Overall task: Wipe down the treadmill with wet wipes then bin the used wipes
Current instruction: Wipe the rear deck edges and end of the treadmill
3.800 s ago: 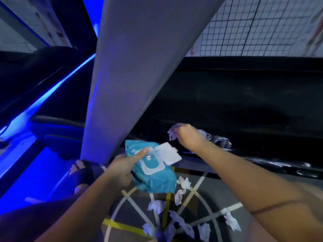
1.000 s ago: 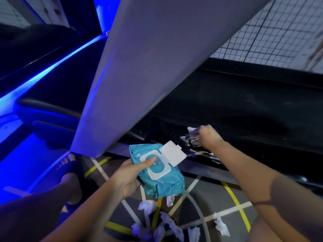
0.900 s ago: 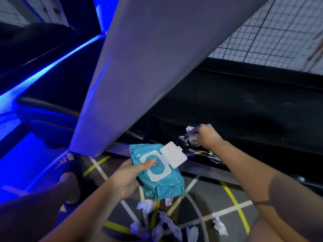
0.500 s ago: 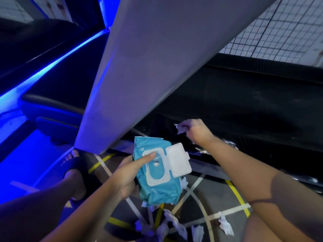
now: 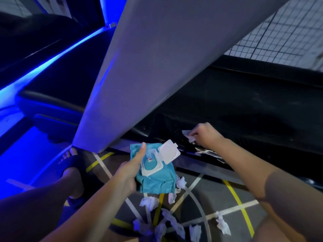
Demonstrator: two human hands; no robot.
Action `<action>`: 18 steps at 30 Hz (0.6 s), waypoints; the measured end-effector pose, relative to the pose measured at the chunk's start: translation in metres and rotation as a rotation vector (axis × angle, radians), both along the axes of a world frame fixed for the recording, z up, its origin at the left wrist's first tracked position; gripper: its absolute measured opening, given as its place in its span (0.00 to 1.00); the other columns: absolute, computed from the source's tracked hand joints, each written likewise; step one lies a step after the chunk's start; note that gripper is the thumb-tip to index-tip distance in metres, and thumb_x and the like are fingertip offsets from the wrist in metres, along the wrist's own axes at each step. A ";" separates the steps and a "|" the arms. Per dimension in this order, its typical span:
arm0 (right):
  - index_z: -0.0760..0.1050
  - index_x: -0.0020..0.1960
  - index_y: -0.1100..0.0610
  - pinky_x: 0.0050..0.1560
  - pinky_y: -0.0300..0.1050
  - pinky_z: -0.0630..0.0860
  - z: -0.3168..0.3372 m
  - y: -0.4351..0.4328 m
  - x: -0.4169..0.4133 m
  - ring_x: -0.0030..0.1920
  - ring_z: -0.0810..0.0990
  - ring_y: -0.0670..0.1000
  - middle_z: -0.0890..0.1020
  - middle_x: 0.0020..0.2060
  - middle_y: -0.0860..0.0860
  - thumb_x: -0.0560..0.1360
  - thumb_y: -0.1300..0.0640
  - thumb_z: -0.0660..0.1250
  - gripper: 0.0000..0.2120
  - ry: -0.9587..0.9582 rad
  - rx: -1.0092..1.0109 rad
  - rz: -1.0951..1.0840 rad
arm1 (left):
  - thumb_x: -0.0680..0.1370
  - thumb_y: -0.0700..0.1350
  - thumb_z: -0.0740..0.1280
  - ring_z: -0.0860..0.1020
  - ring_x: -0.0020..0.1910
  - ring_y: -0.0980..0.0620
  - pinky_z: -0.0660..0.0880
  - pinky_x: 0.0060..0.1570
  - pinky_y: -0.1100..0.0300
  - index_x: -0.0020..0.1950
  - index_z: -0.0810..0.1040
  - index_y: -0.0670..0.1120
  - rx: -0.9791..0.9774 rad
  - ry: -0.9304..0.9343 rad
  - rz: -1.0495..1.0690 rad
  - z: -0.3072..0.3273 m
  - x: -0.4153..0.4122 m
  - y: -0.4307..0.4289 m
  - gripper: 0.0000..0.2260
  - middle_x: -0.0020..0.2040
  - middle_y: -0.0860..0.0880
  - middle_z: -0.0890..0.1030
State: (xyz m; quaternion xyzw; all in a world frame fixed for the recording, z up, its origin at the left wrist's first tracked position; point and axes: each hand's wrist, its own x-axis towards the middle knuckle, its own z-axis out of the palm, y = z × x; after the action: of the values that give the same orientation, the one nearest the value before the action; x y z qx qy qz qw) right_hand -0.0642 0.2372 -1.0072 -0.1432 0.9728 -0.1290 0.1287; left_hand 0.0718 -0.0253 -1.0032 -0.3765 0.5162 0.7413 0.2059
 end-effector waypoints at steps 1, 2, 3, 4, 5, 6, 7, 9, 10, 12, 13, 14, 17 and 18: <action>0.87 0.46 0.57 0.47 0.34 0.69 0.005 0.003 0.000 0.48 0.82 0.52 0.86 0.45 0.54 0.74 0.65 0.70 0.07 -0.016 -0.014 -0.001 | 0.51 0.75 0.80 0.87 0.52 0.37 0.82 0.59 0.37 0.62 0.85 0.42 0.014 -0.020 -0.035 -0.002 0.001 -0.001 0.50 0.53 0.38 0.87; 0.88 0.47 0.55 0.48 0.32 0.68 0.010 0.005 -0.001 0.49 0.82 0.50 0.87 0.46 0.51 0.74 0.63 0.71 0.08 -0.047 -0.024 -0.018 | 0.51 0.76 0.80 0.87 0.53 0.37 0.82 0.59 0.38 0.63 0.85 0.41 0.031 -0.030 -0.065 -0.004 0.001 -0.003 0.52 0.54 0.37 0.87; 0.87 0.48 0.53 0.46 0.30 0.69 0.016 0.008 -0.003 0.47 0.81 0.48 0.86 0.46 0.50 0.75 0.61 0.70 0.08 -0.075 -0.021 -0.038 | 0.51 0.76 0.81 0.87 0.53 0.36 0.82 0.59 0.38 0.63 0.85 0.41 0.042 -0.033 -0.094 -0.004 0.002 -0.004 0.52 0.55 0.37 0.87; 0.87 0.49 0.50 0.41 0.29 0.69 0.020 0.010 -0.006 0.45 0.80 0.47 0.85 0.44 0.50 0.75 0.59 0.68 0.09 -0.080 -0.029 -0.070 | 0.51 0.75 0.82 0.87 0.54 0.36 0.82 0.60 0.37 0.63 0.85 0.41 0.045 -0.029 -0.112 -0.002 0.003 -0.005 0.51 0.55 0.37 0.87; 0.86 0.49 0.48 0.37 0.27 0.68 0.023 0.012 -0.009 0.43 0.79 0.47 0.84 0.42 0.50 0.75 0.59 0.67 0.11 -0.061 -0.069 -0.127 | 0.53 0.72 0.83 0.87 0.53 0.36 0.82 0.59 0.37 0.62 0.85 0.40 0.042 -0.015 -0.123 0.000 0.005 -0.005 0.48 0.54 0.37 0.87; 0.86 0.49 0.47 0.34 0.26 0.67 0.024 0.013 -0.012 0.41 0.80 0.47 0.84 0.40 0.50 0.76 0.60 0.65 0.13 -0.025 -0.125 -0.198 | 0.57 0.69 0.83 0.87 0.53 0.36 0.83 0.57 0.38 0.62 0.85 0.40 0.044 -0.001 -0.132 0.001 0.005 -0.005 0.44 0.54 0.37 0.87; 0.86 0.49 0.46 0.35 0.28 0.69 0.025 0.013 -0.014 0.41 0.80 0.48 0.84 0.40 0.49 0.76 0.60 0.65 0.13 0.021 -0.185 -0.272 | 0.60 0.64 0.82 0.87 0.52 0.37 0.84 0.54 0.40 0.62 0.85 0.40 0.055 0.014 -0.135 0.001 0.007 -0.005 0.39 0.54 0.37 0.87; 0.86 0.50 0.47 0.41 0.35 0.71 0.021 0.007 -0.016 0.44 0.83 0.49 0.85 0.42 0.49 0.78 0.57 0.67 0.10 0.111 -0.286 -0.371 | 0.65 0.57 0.79 0.87 0.50 0.38 0.85 0.49 0.43 0.61 0.85 0.40 0.095 0.044 -0.142 0.002 0.008 -0.005 0.31 0.54 0.37 0.87; 0.86 0.51 0.48 0.43 0.36 0.72 0.017 0.000 -0.014 0.45 0.83 0.48 0.86 0.43 0.50 0.78 0.56 0.69 0.08 0.131 -0.299 -0.356 | 0.66 0.55 0.79 0.88 0.49 0.39 0.86 0.47 0.44 0.62 0.85 0.40 0.114 0.058 -0.151 0.004 0.009 -0.004 0.29 0.55 0.37 0.87; 0.87 0.51 0.51 0.48 0.31 0.73 0.009 -0.017 -0.006 0.49 0.84 0.48 0.87 0.45 0.50 0.77 0.59 0.70 0.08 0.105 -0.293 -0.225 | 0.67 0.50 0.78 0.88 0.48 0.41 0.86 0.47 0.44 0.62 0.84 0.40 0.135 0.084 -0.175 0.007 0.008 -0.003 0.26 0.56 0.38 0.87; 0.87 0.50 0.53 0.51 0.25 0.71 0.003 -0.026 -0.001 0.51 0.84 0.48 0.88 0.47 0.50 0.77 0.63 0.69 0.10 0.076 -0.262 -0.139 | 0.68 0.48 0.78 0.87 0.48 0.40 0.85 0.48 0.44 0.63 0.84 0.40 0.143 0.095 -0.187 0.009 0.008 -0.001 0.25 0.56 0.37 0.87; 0.87 0.48 0.52 0.50 0.21 0.68 0.000 -0.034 0.003 0.51 0.84 0.48 0.87 0.46 0.48 0.77 0.65 0.67 0.12 0.051 -0.198 -0.069 | 0.68 0.47 0.77 0.87 0.49 0.40 0.85 0.50 0.43 0.64 0.84 0.39 0.147 0.105 -0.195 0.010 0.007 0.000 0.25 0.57 0.37 0.86; 0.80 0.28 0.46 0.32 0.27 0.66 -0.004 -0.033 0.005 0.34 0.77 0.46 0.79 0.27 0.42 0.76 0.59 0.67 0.19 0.008 0.041 0.007 | 0.70 0.44 0.77 0.87 0.52 0.40 0.84 0.54 0.44 0.65 0.83 0.39 0.162 0.143 -0.248 0.012 0.002 0.005 0.24 0.59 0.37 0.86; 0.80 0.30 0.48 0.30 0.30 0.66 -0.006 -0.029 0.003 0.34 0.76 0.47 0.78 0.28 0.44 0.77 0.59 0.67 0.17 -0.001 0.064 -0.001 | 0.70 0.43 0.77 0.87 0.52 0.41 0.85 0.53 0.45 0.65 0.83 0.39 0.171 0.154 -0.271 0.013 0.001 0.006 0.23 0.59 0.37 0.86</action>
State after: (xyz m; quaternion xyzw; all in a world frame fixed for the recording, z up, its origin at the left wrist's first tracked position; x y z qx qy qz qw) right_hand -0.0614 0.2085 -1.0135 -0.1386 0.9764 -0.0981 0.1338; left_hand 0.0732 -0.0190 -0.9901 -0.2265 0.5117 0.7745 0.2950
